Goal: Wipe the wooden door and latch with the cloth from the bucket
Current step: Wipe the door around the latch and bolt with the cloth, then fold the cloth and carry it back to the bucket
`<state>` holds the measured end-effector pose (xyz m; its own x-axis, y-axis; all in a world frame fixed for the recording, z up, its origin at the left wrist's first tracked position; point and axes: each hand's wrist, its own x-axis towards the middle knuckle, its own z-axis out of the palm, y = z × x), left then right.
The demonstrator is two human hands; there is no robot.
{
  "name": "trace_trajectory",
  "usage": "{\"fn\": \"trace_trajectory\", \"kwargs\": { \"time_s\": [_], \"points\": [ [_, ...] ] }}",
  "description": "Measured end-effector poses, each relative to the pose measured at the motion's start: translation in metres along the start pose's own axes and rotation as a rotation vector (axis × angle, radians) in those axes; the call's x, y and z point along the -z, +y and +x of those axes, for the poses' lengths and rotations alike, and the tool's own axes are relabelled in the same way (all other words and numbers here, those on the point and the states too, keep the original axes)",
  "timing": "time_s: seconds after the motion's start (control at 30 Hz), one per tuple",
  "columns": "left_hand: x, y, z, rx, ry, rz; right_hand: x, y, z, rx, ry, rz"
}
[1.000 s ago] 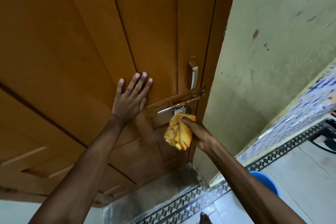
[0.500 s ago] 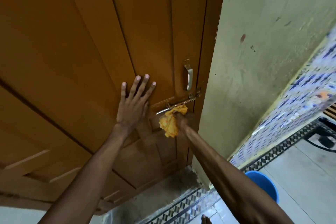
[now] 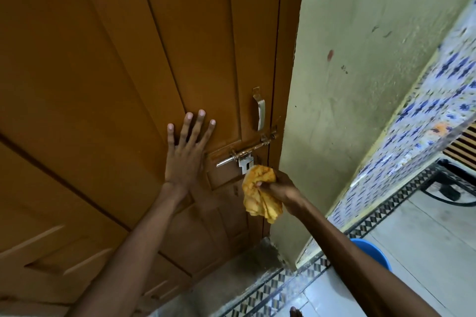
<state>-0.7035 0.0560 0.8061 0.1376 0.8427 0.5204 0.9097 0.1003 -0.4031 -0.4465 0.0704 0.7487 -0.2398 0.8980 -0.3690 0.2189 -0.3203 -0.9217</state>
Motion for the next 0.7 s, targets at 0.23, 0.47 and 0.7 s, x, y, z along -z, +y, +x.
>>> {"fn": "trace_trajectory", "kwargs": {
  "time_s": [0.23,0.47,0.7],
  "points": [
    [0.023,0.08,-0.033,0.357,-0.362,-0.929,0.056,0.028,-0.054,-0.259,-0.09,0.625],
    [0.072,0.193,-0.07,0.884,-1.237,-1.78,0.11,0.081,-0.095,-0.429,-0.285,0.709],
    [0.087,0.327,-0.094,1.052,-1.157,-1.863,0.221,0.15,-0.118,-0.565,-0.253,0.897]
  ]
}}
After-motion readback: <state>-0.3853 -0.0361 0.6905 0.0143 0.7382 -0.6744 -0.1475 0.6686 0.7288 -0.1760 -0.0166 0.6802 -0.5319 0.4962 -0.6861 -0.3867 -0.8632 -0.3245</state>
